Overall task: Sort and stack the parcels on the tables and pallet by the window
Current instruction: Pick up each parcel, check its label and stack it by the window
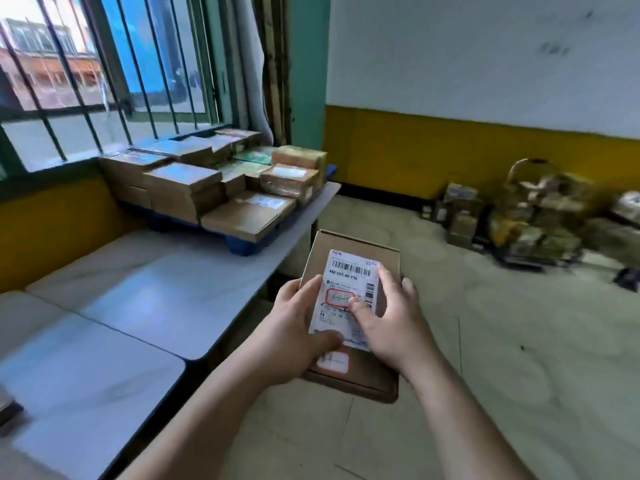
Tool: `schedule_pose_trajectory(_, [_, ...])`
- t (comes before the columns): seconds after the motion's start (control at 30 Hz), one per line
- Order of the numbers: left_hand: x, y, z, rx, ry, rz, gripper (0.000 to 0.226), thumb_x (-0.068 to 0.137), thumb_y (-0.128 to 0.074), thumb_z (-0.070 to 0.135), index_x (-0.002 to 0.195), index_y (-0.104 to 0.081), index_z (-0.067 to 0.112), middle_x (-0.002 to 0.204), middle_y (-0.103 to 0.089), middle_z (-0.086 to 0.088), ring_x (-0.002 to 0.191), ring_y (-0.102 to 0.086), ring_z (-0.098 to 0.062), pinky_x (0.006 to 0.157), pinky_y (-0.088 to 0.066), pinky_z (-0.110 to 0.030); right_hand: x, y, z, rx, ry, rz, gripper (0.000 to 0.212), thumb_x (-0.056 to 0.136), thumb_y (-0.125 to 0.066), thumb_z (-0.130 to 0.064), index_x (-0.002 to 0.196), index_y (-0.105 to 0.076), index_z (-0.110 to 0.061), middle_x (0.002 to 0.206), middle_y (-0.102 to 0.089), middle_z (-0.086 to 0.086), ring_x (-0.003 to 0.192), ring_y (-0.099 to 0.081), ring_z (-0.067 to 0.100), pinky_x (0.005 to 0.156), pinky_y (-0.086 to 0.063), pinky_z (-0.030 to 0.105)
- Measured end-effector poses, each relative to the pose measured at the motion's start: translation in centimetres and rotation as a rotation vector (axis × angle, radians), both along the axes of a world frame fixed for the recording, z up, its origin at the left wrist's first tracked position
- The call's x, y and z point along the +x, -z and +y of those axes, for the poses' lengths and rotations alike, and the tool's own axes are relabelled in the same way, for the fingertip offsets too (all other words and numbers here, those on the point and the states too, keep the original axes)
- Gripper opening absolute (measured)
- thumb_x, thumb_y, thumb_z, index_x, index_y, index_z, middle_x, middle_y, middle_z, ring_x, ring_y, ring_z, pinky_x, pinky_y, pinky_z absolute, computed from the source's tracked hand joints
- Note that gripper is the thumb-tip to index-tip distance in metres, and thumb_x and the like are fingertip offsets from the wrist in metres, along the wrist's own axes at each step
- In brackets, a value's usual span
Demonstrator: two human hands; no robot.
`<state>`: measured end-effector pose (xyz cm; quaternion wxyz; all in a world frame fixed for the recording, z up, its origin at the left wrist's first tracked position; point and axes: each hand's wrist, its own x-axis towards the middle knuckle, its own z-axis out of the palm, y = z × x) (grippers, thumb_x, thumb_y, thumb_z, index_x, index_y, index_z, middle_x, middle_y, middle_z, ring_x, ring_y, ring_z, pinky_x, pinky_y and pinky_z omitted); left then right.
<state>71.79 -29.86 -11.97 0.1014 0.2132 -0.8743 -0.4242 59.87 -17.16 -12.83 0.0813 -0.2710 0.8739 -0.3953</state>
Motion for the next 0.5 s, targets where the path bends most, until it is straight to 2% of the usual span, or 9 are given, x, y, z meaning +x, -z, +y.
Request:
schedule_pose_trajectory(0.1, [-4.2,0.2,-2.8,0.016,0.03,0.003,0.092,0.082,-0.074,0.031,0.15,-0.013,0.039,0.152,-0.01,0.017,0.116,-0.037,0.003,0.069,-0.039,0.0,-3.8,-0.3,-2.4,0.027,0.015,0.008,0.076,0.091,-0.056,-0.055,0.154,-0.016,-0.04,0.16,-0.013,0.004,0.143,-0.031,0.023,0.112,-0.034,0.037])
schedule_pose_trajectory(0.2, [-8.4,-0.3,-6.2,0.018,0.055,0.009,0.091,0.083,-0.072,0.032,0.15,-0.01,0.04,0.152,-0.009,0.018,0.111,-0.041,0.002,0.064,-0.044,-0.003,-7.8,-0.9,-5.8,0.042,0.027,0.024,0.076,0.092,-0.054,-0.056,0.155,-0.014,-0.041,0.162,-0.007,0.004,0.144,-0.03,0.024,0.112,-0.033,0.037])
schedule_pose_trajectory(0.3, [-12.3,-1.5,-9.9,0.009,0.067,0.005,0.091,0.083,-0.071,0.035,0.15,-0.01,0.04,0.152,-0.01,0.018,0.108,-0.041,0.003,0.065,-0.043,-0.004,-11.8,-1.9,-9.5,0.072,0.028,0.024,0.076,0.093,-0.052,-0.057,0.155,-0.011,-0.041,0.163,-0.005,0.004,0.145,-0.029,0.025,0.113,-0.032,0.038])
schedule_pose_trajectory(0.43, [-17.1,-2.6,-14.2,-0.01,0.086,-0.007,0.093,0.083,-0.071,0.037,0.151,-0.008,0.039,0.151,-0.009,0.021,0.115,-0.048,-0.003,0.086,-0.052,-0.019,-16.1,-2.9,-13.4,0.083,0.043,0.012,0.075,0.095,-0.05,-0.056,0.156,-0.009,-0.04,0.164,0.001,0.003,0.147,-0.024,0.025,0.113,-0.029,0.036])
schedule_pose_trajectory(0.5, [-19.2,-2.9,-15.6,-0.006,0.082,-0.021,0.092,0.083,-0.071,0.036,0.151,-0.008,0.037,0.151,-0.01,0.019,0.116,-0.048,-0.004,0.085,-0.051,-0.018,-18.1,-3.0,-15.0,0.077,0.048,0.004,0.075,0.095,-0.05,-0.056,0.156,-0.009,-0.039,0.164,0.0,0.003,0.145,-0.027,0.027,0.112,-0.031,0.036])
